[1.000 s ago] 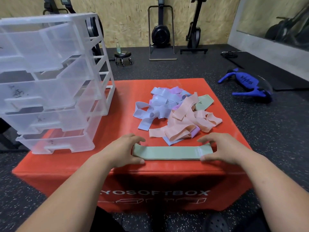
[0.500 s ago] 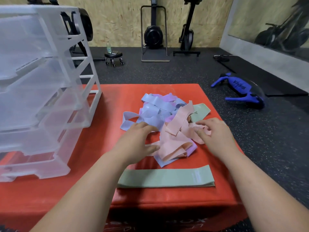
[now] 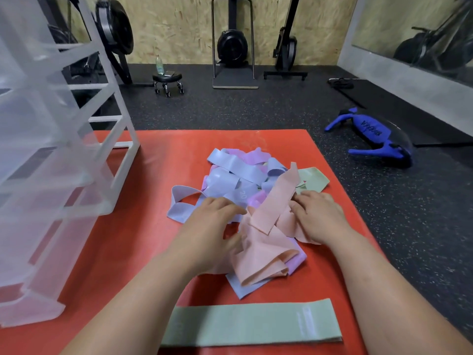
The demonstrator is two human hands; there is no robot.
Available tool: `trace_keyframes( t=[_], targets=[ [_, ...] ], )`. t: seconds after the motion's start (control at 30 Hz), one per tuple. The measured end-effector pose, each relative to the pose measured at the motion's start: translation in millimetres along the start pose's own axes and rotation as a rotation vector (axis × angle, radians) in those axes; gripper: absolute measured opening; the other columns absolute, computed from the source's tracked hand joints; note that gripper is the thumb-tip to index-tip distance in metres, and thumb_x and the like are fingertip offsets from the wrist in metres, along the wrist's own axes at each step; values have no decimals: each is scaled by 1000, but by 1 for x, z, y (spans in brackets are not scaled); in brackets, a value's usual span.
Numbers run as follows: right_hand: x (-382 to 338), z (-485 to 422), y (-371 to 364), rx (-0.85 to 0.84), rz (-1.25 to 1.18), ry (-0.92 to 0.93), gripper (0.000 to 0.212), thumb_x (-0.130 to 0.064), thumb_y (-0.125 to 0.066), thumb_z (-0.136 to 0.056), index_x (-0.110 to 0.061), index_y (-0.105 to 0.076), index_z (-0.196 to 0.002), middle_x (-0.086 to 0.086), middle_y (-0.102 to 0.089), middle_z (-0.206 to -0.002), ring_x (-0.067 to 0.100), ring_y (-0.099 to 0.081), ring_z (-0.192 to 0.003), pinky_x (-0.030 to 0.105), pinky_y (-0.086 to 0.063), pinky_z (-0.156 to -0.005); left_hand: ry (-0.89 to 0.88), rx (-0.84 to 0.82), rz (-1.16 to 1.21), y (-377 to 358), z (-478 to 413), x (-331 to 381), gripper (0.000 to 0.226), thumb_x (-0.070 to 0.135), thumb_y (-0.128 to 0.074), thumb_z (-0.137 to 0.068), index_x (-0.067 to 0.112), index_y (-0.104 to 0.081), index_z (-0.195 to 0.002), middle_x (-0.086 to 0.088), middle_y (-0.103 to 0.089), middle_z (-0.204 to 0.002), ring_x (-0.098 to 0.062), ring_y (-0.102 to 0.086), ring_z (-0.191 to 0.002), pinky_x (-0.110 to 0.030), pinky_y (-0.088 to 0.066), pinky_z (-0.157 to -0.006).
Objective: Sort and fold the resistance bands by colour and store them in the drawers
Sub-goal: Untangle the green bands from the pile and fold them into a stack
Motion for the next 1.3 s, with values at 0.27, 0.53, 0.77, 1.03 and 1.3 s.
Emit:
trace_keyframes(
  t=[0.27,0.53,0.77,1.03,1.3],
  targets=[
    [-3,27,70,386,-480,73,22,-25,-74,-91,-31,-79,-111,-8,-77,-111,18,-69,-101,36,-52,-94,58,58,82,7,-2,5,39,37,-74,-90,38,-67,-128,18,-60,-120,-11,-50,-121,-31,-42,-101],
    [-18,65,90,345,-1040,228,37,5,-72,-91,-26,-75,-112,-7,-79,-102,9,-74,-100,30,-58,-94,46,153,169,17,1,27,37,35,-76,-94,33,-67,-129,17,-66,-121,-13,-58,-121,-29,-44,-102],
    [-56,88,82,157,-1194,408,39,10,-72,-89,-16,-70,-118,2,-79,-104,13,-73,-97,25,-57,-83,31,181,383,21,0,51,58,42,-77,-94,47,-50,-145,28,-59,-137,-7,-58,-123,-29,-48,-100],
    [-35,69,59,161,-901,290,27,-9,-79,-90,-23,-75,-112,-7,-79,-104,10,-74,-99,41,-59,-94,144,213,378,20,-4,28,15,17,-76,-92,31,-72,-93,18,-67,-84,-5,-59,-86,-24,-41,-72],
    [-46,58,62,295,-590,335,52,-30,-86,-81,-38,-69,-129,-33,-61,-113,8,-56,-112,10,-41,-93,198,515,769,63,2,3,20,10,-73,-97,24,-68,-110,2,-77,-95,-29,-64,-85,-39,-49,-76]
  ],
)
Point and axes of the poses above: each hand's wrist, its own z-axis away from the middle knuckle, its own y-axis out of the back of the hand, x = y × z, the point moved 7 cm from there along -z, towards the middle knuckle
